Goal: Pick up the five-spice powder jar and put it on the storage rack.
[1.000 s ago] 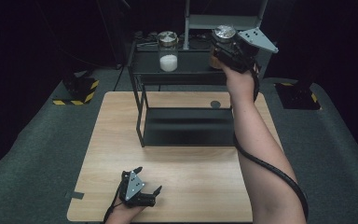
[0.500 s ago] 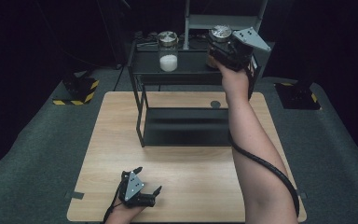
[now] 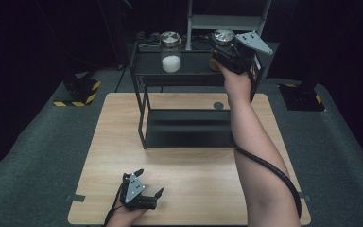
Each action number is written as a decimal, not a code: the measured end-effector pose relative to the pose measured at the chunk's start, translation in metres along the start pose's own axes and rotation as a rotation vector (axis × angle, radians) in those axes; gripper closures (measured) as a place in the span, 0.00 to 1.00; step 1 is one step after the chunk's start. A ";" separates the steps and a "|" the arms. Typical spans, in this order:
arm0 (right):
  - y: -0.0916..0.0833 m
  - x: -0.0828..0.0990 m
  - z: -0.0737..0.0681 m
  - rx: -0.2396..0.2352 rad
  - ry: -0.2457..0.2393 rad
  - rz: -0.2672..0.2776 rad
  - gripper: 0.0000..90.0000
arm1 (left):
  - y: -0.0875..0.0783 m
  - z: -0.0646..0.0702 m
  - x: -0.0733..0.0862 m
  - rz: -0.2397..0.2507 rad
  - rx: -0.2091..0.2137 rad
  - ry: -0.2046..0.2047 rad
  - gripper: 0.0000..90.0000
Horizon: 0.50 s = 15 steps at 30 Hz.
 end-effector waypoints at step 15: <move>0.002 0.003 -0.001 0.002 -0.017 0.003 0.37 | 0.000 0.000 0.000 0.004 0.001 -0.001 0.01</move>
Point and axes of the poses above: each handheld gripper's, and its own axes: y roughly forward along the jaws, x roughly out of its underside, z roughly to its right, the point moved 8 cm from there along y, roughly forward along the jaws, and after that the axes turned 7 degrees about y, right-handed, at the moved point
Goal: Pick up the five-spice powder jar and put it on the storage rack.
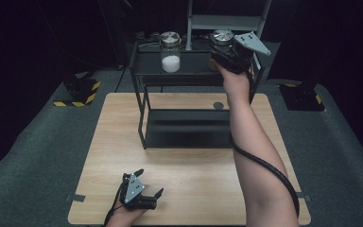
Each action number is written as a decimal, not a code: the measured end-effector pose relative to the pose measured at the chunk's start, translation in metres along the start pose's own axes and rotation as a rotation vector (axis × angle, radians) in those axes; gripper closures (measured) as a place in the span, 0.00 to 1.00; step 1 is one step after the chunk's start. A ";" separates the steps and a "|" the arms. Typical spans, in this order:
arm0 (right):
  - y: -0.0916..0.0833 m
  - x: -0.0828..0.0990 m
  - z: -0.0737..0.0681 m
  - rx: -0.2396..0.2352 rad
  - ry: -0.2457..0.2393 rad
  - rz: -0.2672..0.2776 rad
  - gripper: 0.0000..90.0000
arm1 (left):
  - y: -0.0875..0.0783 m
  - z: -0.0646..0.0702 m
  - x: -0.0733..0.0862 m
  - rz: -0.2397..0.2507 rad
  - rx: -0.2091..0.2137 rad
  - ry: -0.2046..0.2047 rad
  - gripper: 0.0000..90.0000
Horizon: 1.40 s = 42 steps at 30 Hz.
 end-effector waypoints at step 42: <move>-0.090 -0.010 -0.014 -0.055 0.000 -0.026 0.00 | 0.002 0.003 -0.002 -0.019 -0.006 0.030 0.01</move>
Point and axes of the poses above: each handheld gripper's, and its own axes: y roughly forward along the jaws, x roughly out of its underside, z roughly to its right, the point moved 8 cm from there along y, roughly forward along the jaws, and after that the axes turned 7 degrees about y, right-handed, at the moved point
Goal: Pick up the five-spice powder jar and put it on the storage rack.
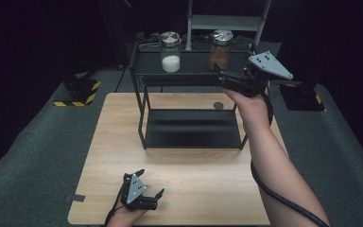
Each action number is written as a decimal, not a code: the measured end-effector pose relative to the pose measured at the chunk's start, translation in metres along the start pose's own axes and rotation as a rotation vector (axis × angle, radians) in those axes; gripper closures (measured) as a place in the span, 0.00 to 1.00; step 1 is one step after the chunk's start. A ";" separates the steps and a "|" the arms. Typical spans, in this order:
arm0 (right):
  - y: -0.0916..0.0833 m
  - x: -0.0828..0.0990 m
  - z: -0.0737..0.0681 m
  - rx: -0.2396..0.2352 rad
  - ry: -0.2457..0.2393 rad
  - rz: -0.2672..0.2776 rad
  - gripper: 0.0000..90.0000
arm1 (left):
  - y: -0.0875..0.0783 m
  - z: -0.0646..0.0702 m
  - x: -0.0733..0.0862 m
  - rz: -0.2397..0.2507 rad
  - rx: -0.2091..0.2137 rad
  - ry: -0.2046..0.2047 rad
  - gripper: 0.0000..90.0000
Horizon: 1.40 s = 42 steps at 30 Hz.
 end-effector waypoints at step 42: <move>-0.114 0.137 -0.007 -0.025 -0.118 -0.124 0.00 | 0.002 0.006 -0.002 -0.014 -0.024 0.048 0.01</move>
Point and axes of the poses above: each handheld gripper's, and its own axes: y roughly forward along the jaws, x roughly out of its underside, z roughly to its right, the point moved 8 cm from there along y, roughly forward along the jaws, and after that the axes turned 7 degrees about y, right-handed, at the moved point
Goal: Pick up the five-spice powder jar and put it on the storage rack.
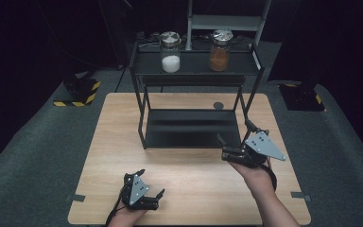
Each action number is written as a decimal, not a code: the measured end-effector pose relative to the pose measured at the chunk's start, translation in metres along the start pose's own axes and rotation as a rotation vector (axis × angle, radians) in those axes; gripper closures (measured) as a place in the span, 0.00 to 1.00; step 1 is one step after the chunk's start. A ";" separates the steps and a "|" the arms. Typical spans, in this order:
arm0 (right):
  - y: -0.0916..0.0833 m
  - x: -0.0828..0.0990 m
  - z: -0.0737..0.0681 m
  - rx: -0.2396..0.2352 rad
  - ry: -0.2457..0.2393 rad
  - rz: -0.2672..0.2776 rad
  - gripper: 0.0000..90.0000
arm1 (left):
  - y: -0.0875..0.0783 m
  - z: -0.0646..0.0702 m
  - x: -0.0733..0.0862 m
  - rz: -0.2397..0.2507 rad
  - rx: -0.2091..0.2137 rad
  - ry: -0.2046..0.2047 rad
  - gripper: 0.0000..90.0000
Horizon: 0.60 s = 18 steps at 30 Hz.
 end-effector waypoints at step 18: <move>-0.024 0.078 0.011 0.040 -0.004 -0.161 0.00 | 0.002 0.003 -0.003 -0.023 -0.007 0.020 0.01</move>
Point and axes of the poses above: each handheld gripper's, and its own axes: y roughly forward along the jaws, x roughly out of its underside, z roughly to its right, the point moved 8 cm from there along y, roughly forward along the jaws, and after that the axes turned 7 degrees about y, right-handed, at the moved point
